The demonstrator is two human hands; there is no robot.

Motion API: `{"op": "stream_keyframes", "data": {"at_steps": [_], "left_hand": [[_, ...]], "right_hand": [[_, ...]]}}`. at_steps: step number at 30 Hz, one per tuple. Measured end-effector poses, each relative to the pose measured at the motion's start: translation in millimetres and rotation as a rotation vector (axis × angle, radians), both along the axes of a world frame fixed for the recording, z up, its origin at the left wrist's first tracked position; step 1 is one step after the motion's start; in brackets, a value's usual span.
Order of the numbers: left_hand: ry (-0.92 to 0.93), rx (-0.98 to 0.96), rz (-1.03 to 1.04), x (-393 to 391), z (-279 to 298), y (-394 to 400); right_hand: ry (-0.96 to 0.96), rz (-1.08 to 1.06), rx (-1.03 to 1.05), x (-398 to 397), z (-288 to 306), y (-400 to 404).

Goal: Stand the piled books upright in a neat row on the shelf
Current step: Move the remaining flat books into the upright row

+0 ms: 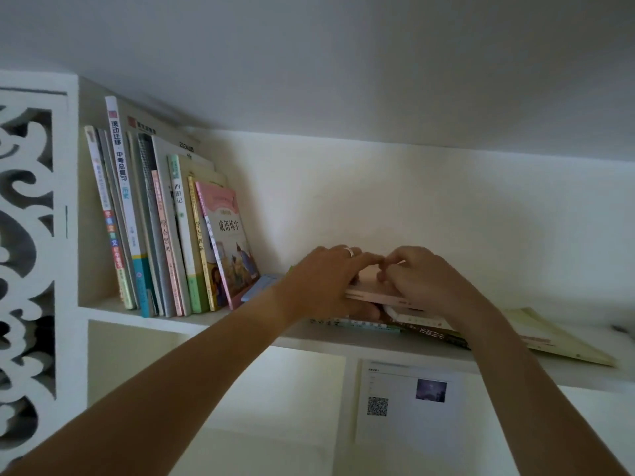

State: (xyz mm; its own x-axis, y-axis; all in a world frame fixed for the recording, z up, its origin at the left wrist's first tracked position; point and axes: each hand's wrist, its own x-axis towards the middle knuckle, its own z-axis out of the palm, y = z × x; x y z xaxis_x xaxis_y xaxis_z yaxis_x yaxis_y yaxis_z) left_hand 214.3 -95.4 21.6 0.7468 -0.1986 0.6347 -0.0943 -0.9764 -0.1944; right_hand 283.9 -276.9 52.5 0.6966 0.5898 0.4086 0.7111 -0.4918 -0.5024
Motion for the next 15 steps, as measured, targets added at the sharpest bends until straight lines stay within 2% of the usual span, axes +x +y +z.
{"op": "stream_keyframes", "data": {"at_steps": [2,4,7,8,9,12,15], "left_hand": [[-0.035,0.119,0.088,-8,4,3],[-0.165,0.163,0.163,-16,-3,7],[-0.370,-0.020,0.243,-26,-16,17],[-0.419,-0.127,0.263,-31,-18,19],[-0.452,-0.233,0.288,-36,-20,21],[-0.515,-0.429,0.323,-51,-26,24],[-0.574,-0.526,0.289,-58,-40,36]], "right_hand": [[-0.099,-0.037,0.197,1,-5,4],[-0.272,-0.104,0.441,-3,-13,9],[-0.591,-0.264,0.671,-11,-21,24],[-0.580,-0.240,0.677,-15,-21,29],[-0.487,-0.159,0.653,-22,-18,35],[-0.114,0.129,0.401,-40,-17,64],[-0.026,0.320,0.214,-70,-19,95]]}}
